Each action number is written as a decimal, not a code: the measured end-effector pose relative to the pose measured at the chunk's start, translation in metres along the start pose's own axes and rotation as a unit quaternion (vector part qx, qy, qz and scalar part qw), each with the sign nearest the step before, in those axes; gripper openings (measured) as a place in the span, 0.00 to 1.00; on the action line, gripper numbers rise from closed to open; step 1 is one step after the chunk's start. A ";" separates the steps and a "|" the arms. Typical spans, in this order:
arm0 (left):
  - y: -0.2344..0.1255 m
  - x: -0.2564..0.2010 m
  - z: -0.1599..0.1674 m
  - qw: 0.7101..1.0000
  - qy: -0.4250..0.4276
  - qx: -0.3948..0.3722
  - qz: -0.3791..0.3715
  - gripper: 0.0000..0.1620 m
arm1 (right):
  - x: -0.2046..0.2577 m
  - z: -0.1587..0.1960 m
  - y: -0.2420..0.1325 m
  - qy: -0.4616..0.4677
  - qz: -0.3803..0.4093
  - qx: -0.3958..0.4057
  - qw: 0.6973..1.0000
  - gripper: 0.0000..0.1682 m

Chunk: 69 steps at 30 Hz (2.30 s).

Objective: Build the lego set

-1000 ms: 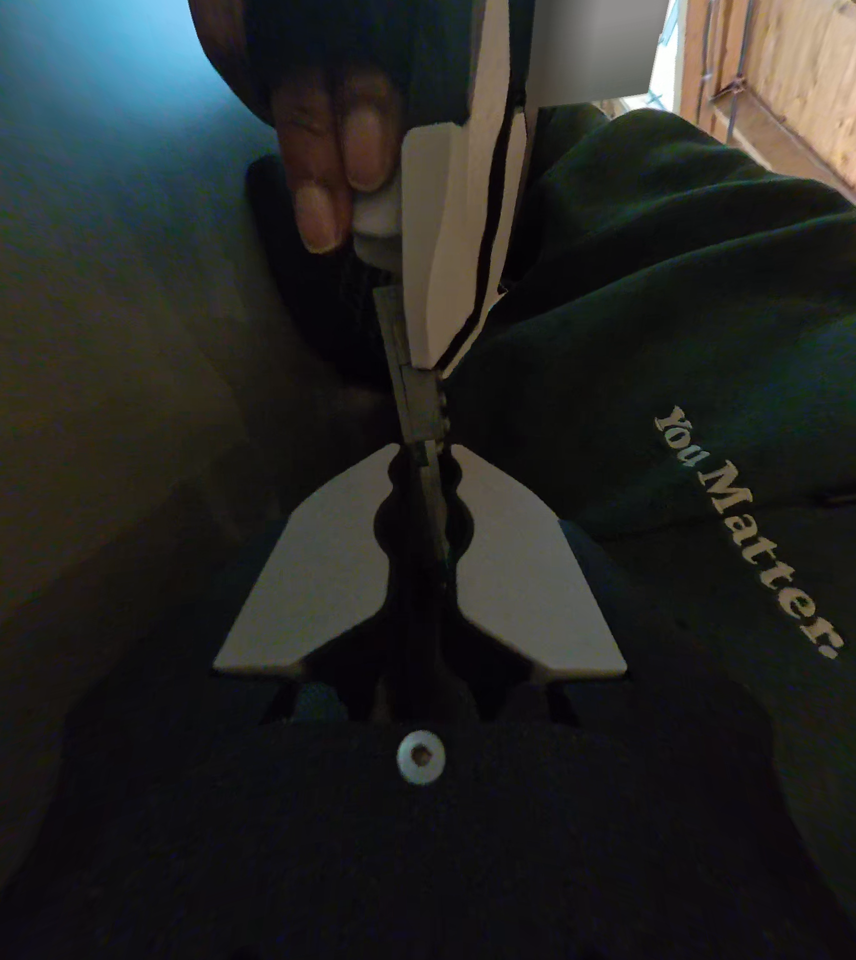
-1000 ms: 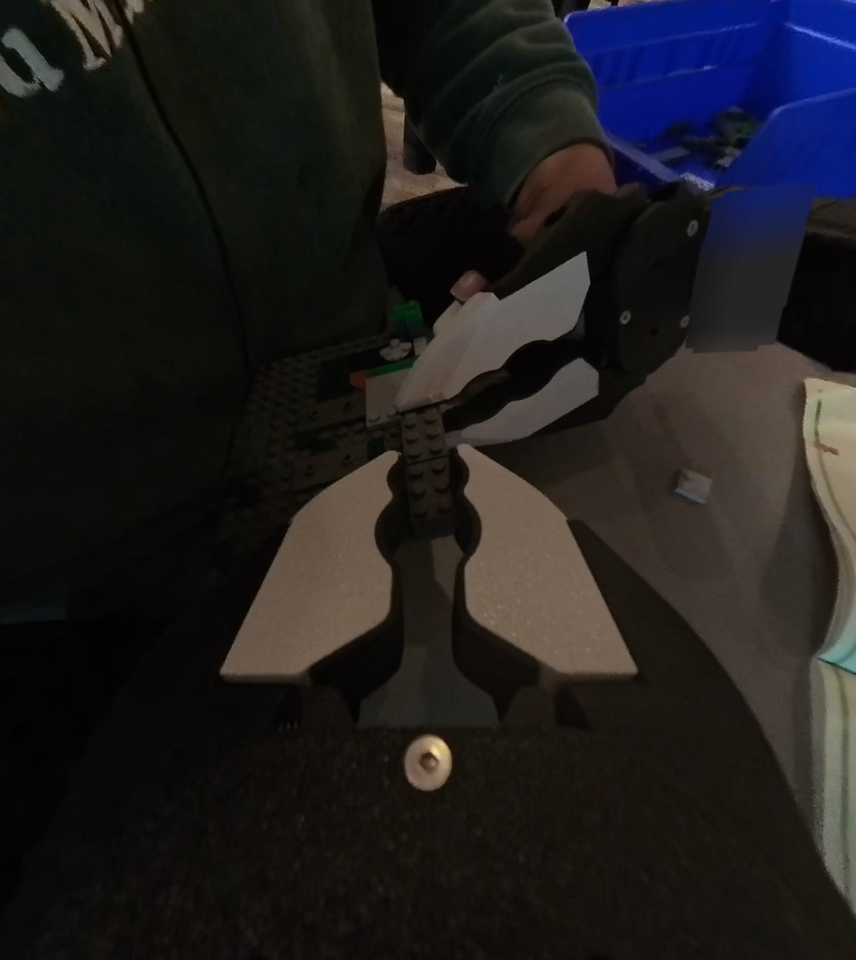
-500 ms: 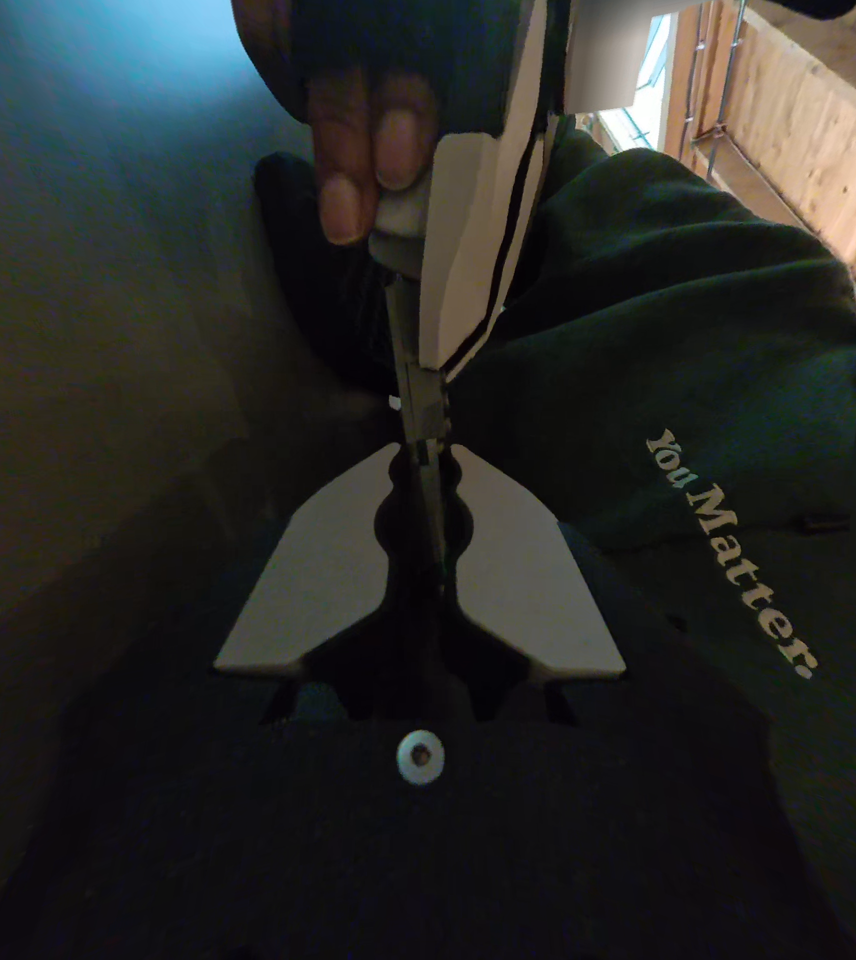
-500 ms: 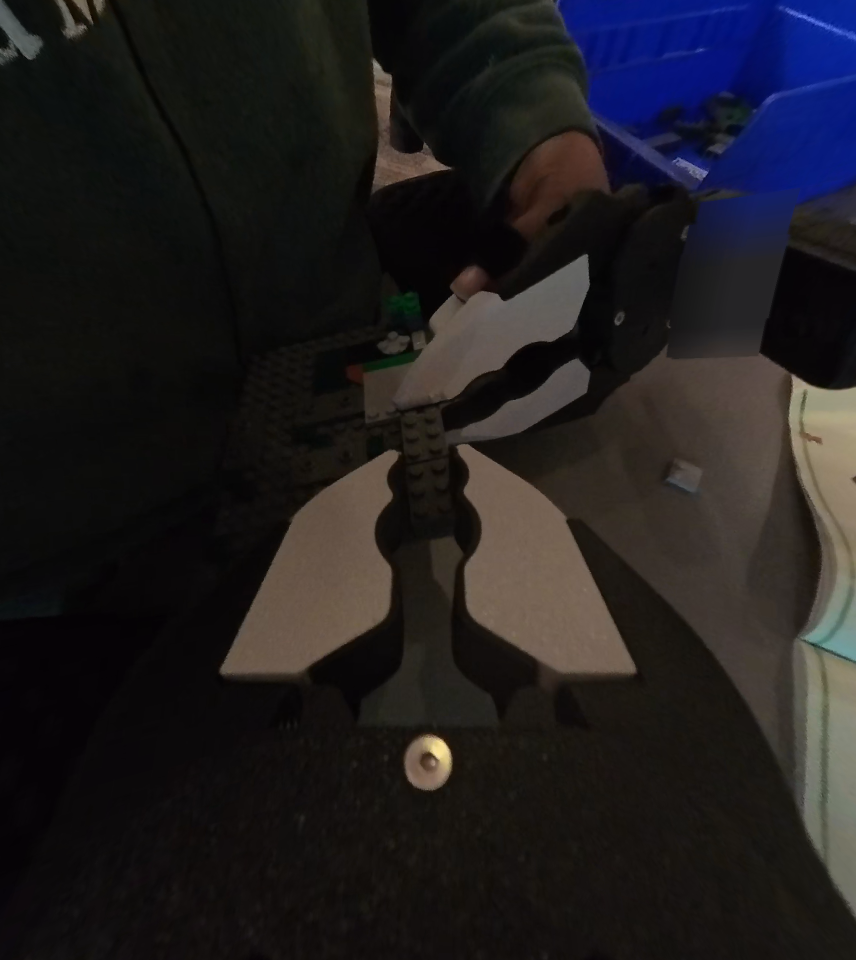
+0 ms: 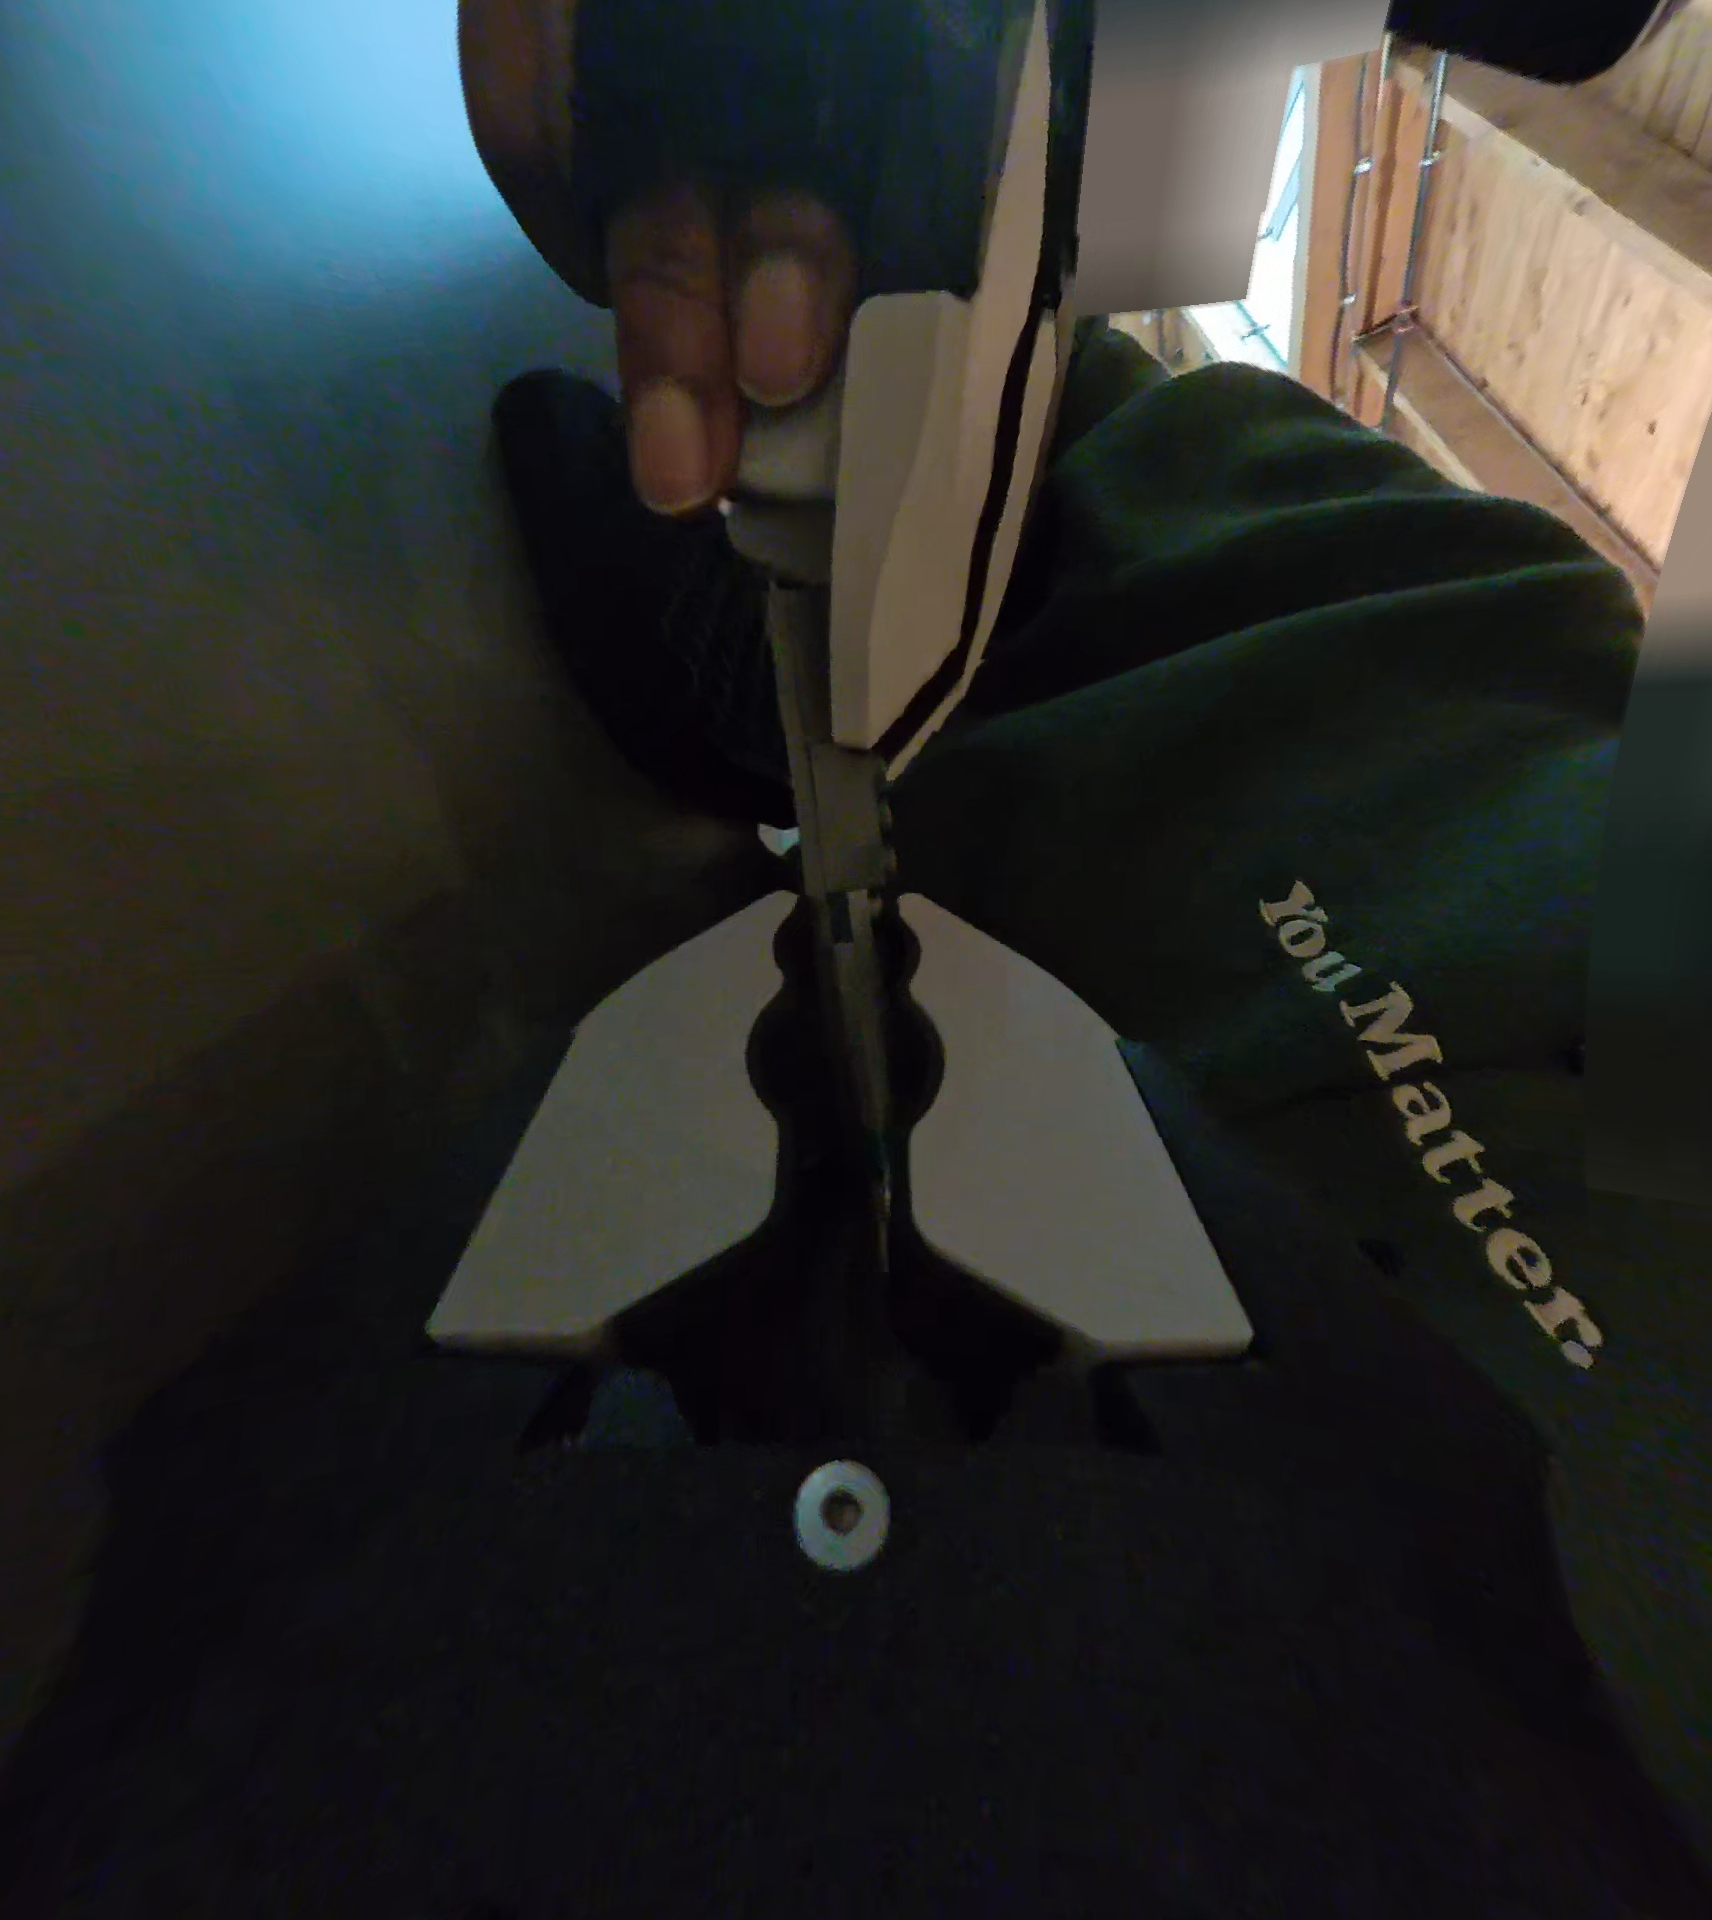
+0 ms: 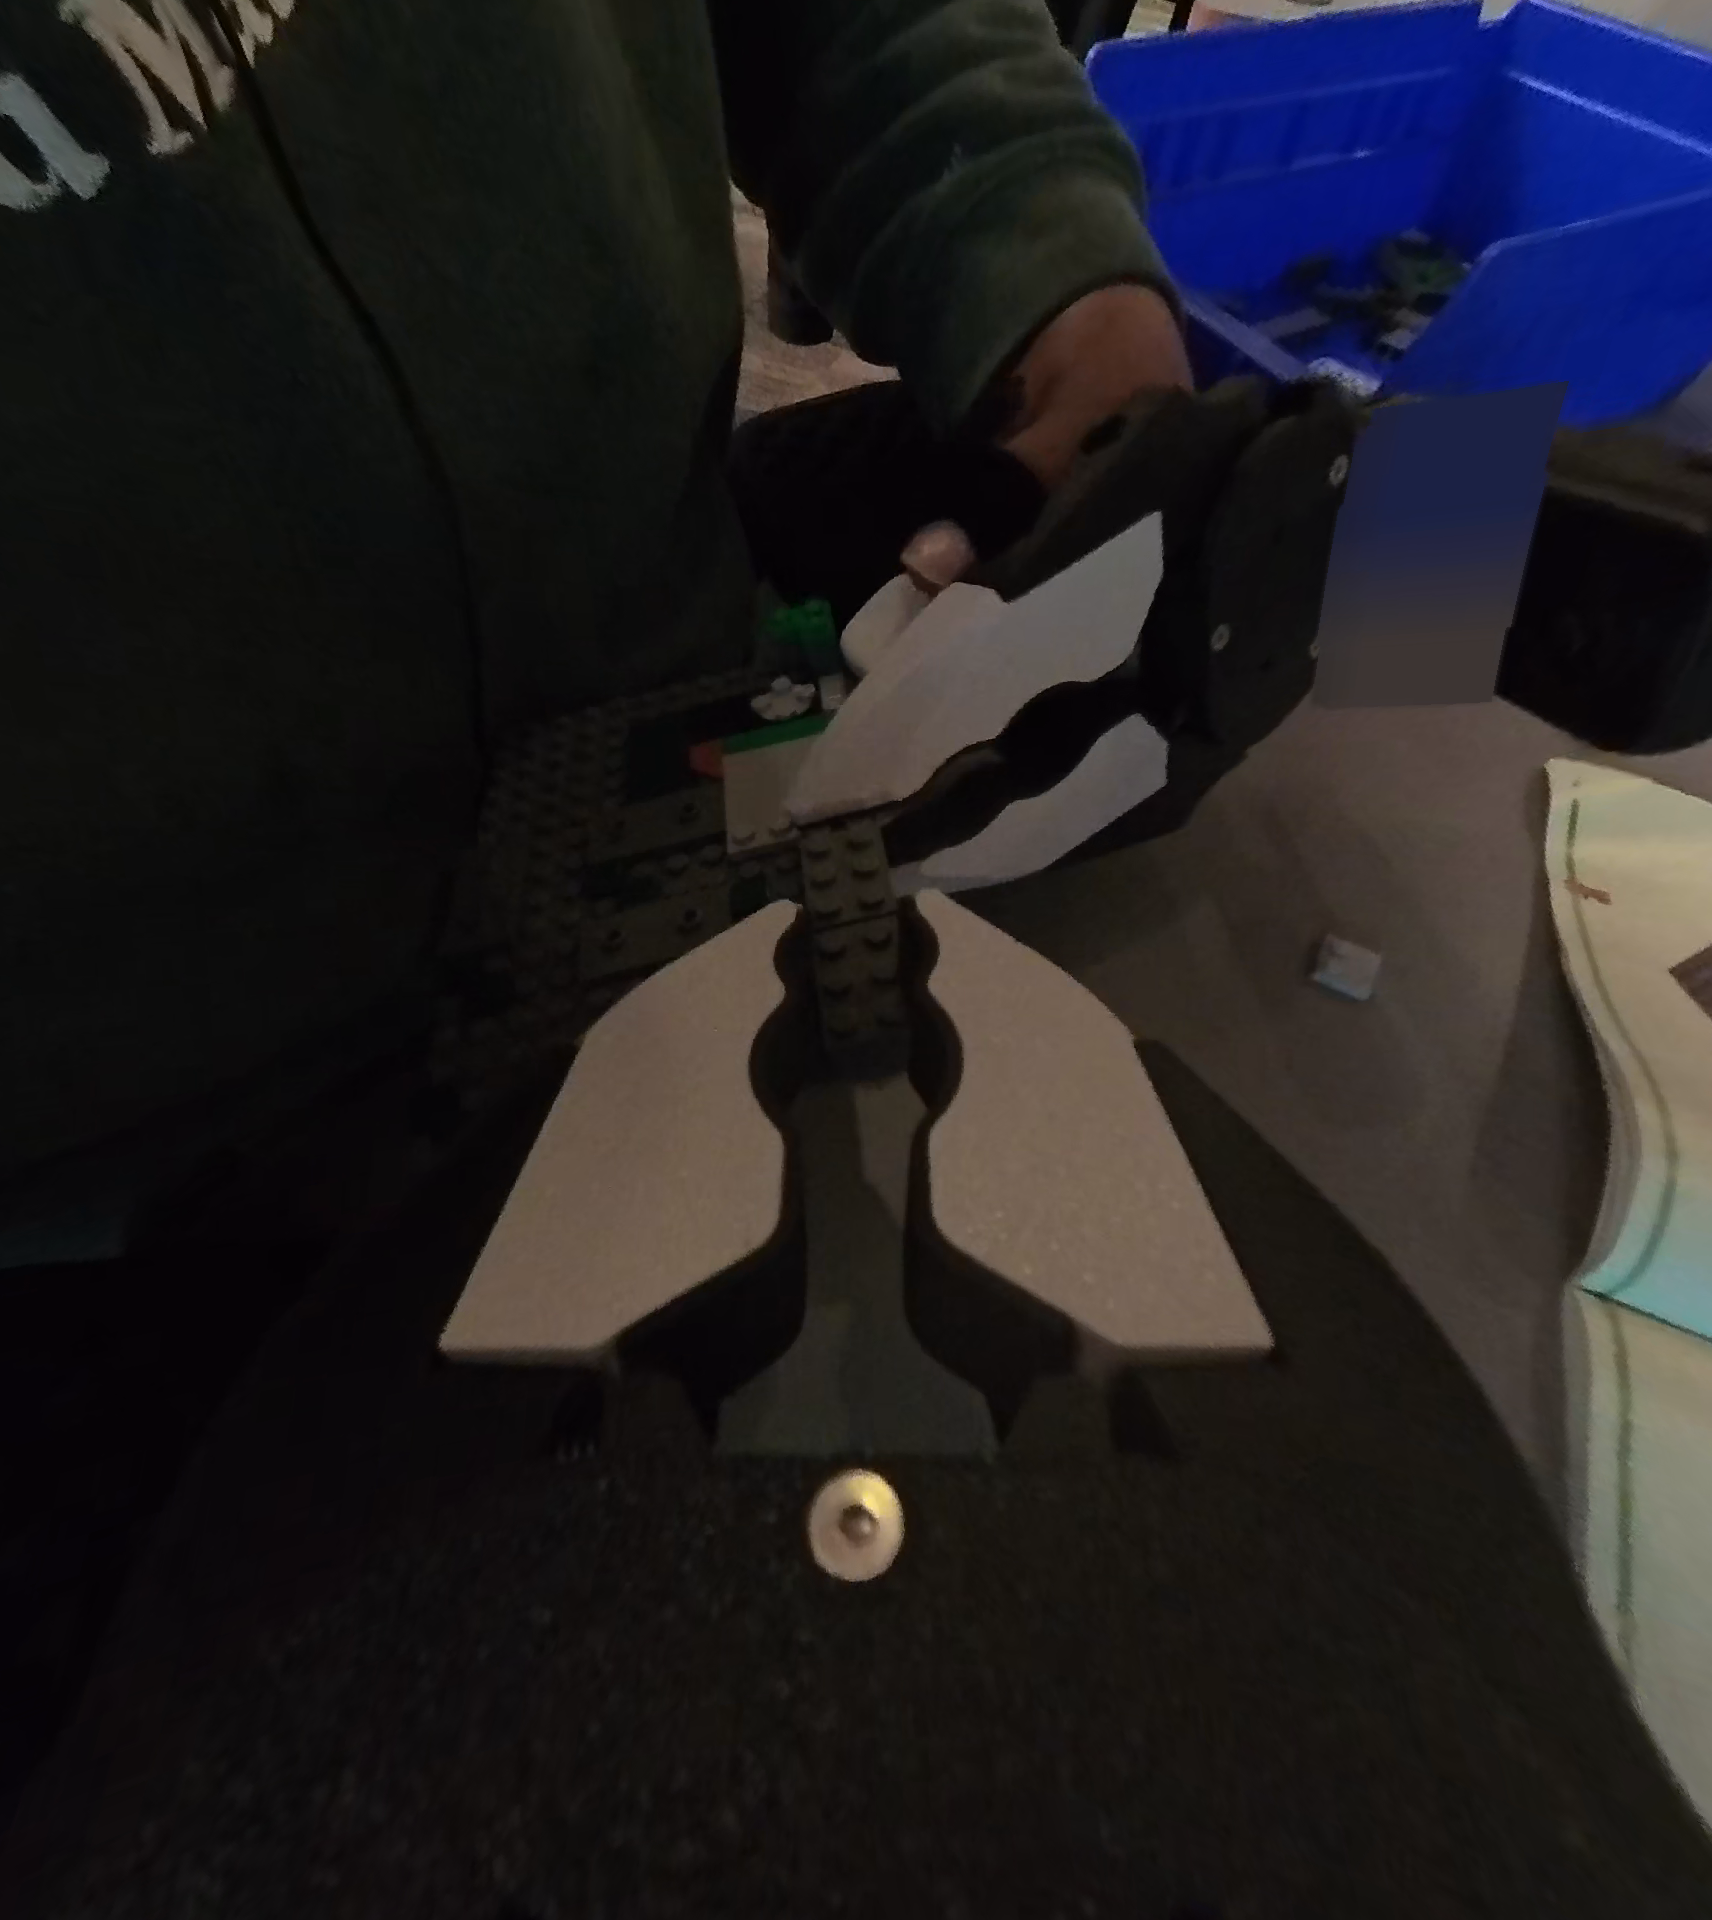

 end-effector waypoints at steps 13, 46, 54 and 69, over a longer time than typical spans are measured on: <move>0.000 0.001 -0.002 1.000 -0.002 -0.004 -0.009 0.07 | -0.002 0.000 -0.003 -0.014 0.010 0.017 1.000 0.09; -0.077 -0.014 -0.023 0.841 0.327 -0.169 -0.397 0.16 | -0.059 0.056 -0.035 0.151 0.102 -0.034 0.983 0.09; -0.080 -0.003 -0.016 0.839 0.312 -0.156 -0.418 0.15 | -0.076 0.075 -0.028 0.200 0.101 0.009 0.974 0.09; -0.076 0.003 -0.015 0.844 0.312 -0.146 -0.412 0.15 | -0.088 0.073 -0.028 0.192 0.141 0.074 0.968 0.13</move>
Point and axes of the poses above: each gripper's, where its closed fingertips meet, y out along the fingers, z out of its underside, x = y × z across the jaws, the point moved 3 cm from there along -y, back along the fingers, and after that the axes turned 5 degrees about z, right-handed, at the moved point
